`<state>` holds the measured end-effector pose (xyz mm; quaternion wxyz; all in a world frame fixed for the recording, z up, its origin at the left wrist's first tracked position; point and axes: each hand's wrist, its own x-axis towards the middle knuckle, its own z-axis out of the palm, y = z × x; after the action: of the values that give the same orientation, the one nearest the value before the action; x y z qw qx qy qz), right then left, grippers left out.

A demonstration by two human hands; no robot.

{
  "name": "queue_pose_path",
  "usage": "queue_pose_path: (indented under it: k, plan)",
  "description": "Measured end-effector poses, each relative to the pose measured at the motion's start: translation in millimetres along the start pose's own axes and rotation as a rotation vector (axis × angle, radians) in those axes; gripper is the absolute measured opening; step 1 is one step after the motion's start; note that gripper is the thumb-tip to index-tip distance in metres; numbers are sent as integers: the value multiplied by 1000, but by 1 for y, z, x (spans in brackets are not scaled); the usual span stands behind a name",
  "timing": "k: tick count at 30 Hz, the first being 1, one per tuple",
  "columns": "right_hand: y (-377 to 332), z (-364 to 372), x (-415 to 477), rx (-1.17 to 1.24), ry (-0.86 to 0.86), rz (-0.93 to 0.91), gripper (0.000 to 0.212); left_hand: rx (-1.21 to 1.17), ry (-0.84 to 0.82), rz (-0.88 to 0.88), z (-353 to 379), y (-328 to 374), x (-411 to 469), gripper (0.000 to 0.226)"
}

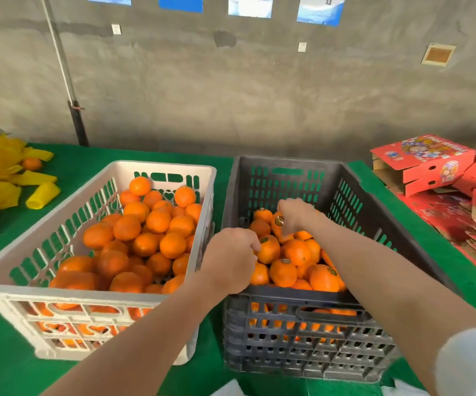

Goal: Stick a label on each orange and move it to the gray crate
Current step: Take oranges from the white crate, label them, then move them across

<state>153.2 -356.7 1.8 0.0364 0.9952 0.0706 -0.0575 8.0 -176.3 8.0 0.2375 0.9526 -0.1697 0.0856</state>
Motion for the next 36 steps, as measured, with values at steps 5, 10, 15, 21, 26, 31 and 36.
queue_pose_path:
  k: [5, 10, 15, 21, 26, 31, 36]
  plan:
    - [4, 34, 36, -74, -127, 33, 80, -53, 83, 16, 2, -1, -4, 22]
    - [-1, 24, 25, -9, -46, 128, 94, -91, 80, 0, 3, -1, -3, 21]
    - [-34, -55, -62, 605, 599, -163, 45, -77, 83, 12, 2, -1, -4, 20]
    - [-79, 16, -228, 908, 379, -594, 10, -62, 92, 44, 3, -1, -2, 18]
    - [-88, 129, -256, 542, -228, -325, 12, -230, 277, -41, 5, 1, -13, 20]
    - [-88, 180, -253, 571, -444, -28, 42, -463, 627, 9, 12, 4, -72, 22]
    - [-104, 190, -246, 742, -312, 56, 30, -444, 415, -171, 61, -23, -152, 19]
